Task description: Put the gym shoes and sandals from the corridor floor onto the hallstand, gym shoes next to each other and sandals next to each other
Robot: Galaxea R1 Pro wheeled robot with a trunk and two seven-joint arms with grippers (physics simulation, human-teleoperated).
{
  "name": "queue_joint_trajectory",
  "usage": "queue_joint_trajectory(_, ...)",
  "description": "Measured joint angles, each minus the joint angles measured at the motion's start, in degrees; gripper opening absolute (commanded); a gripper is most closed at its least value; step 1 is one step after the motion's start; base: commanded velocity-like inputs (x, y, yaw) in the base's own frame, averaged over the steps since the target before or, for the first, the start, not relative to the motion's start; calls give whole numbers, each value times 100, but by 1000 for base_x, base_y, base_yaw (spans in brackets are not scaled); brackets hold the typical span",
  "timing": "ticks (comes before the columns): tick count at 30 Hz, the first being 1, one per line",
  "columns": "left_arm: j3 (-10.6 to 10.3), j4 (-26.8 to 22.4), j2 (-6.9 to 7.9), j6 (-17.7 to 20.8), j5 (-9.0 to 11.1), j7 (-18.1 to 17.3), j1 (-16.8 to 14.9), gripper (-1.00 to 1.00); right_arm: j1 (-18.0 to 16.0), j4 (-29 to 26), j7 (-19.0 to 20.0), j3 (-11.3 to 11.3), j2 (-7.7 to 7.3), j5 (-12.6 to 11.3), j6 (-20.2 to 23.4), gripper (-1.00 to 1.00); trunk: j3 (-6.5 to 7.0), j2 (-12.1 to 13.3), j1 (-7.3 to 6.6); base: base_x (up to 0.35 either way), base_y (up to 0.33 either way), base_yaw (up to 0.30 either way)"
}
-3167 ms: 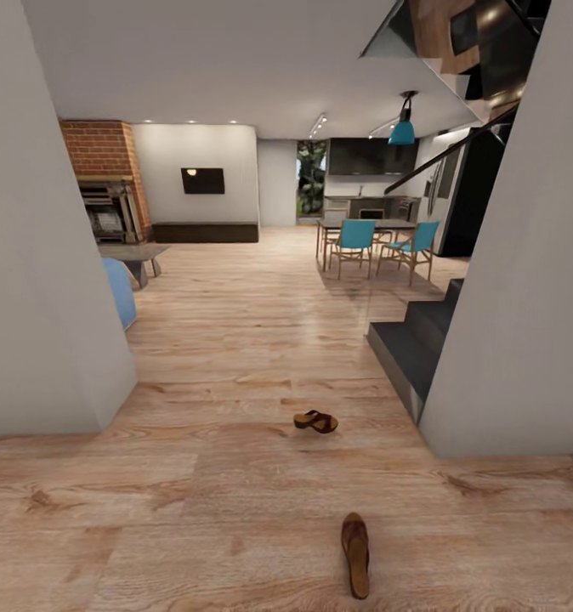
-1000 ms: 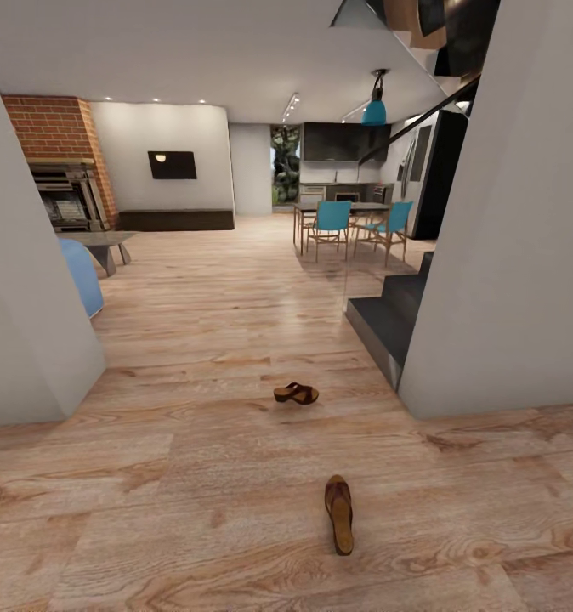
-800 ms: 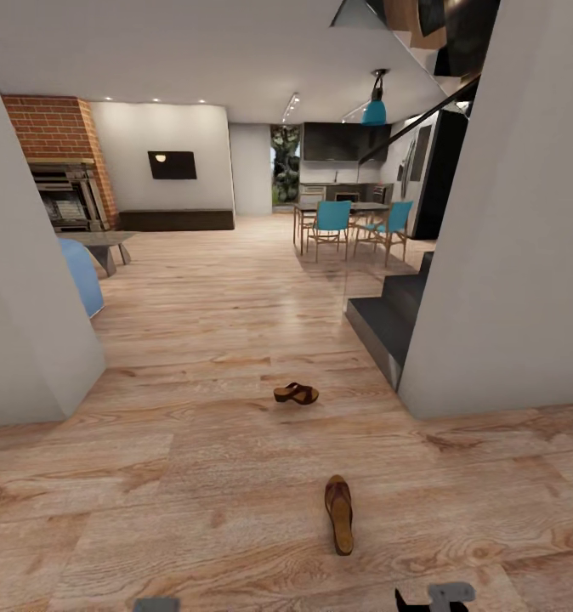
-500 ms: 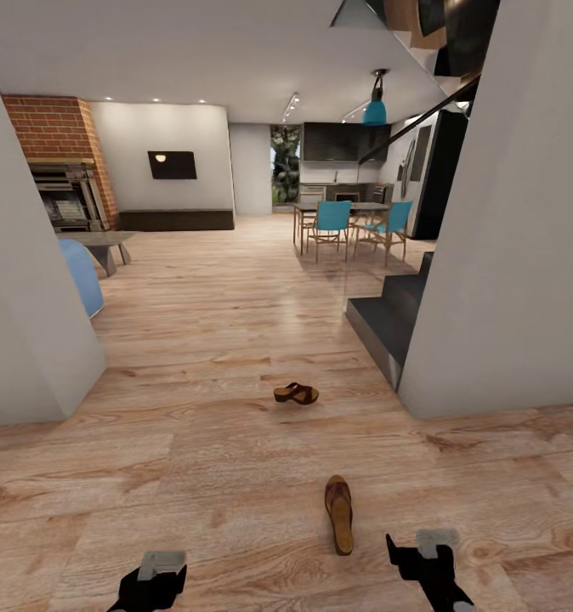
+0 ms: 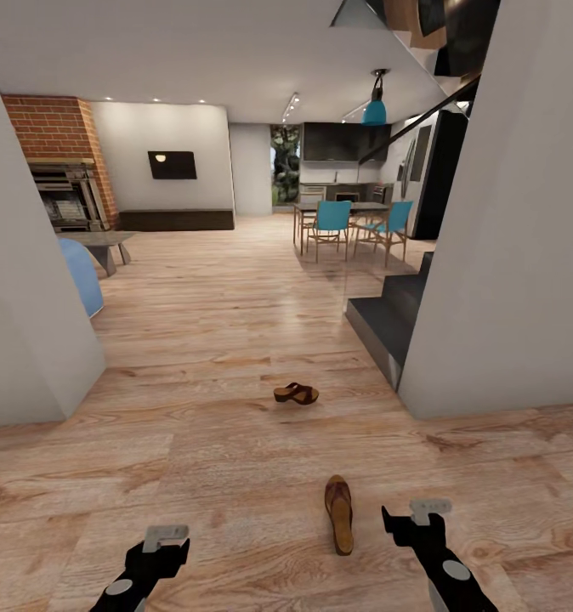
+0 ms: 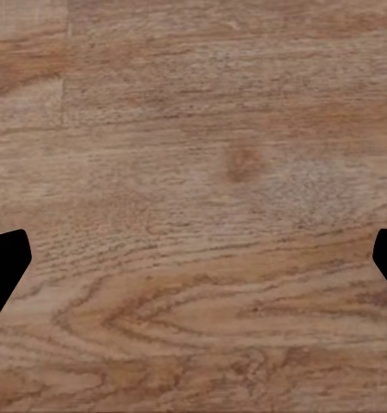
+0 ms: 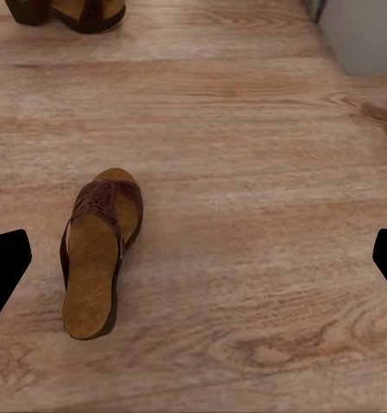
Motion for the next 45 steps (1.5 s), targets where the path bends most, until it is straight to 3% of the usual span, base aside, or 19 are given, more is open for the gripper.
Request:
queue_joint_trajectory(18,4,-4,-7,7,14,-14,-55,100,-36,184,30,30,10,8,6,100,0,0,-2,223,127,0)
queue_joint_trajectory(40,-5,-14,-7,11,11,-29,-65,100,-38,294,-7,22,10,9,15,100,-52,0,0,12,8,0)
queue_joint_trajectory(45,-7,-29,-14,26,14,-37,-106,100,-38,294,-9,24,18,9,16,100,-149,-199,109,0,0,0)
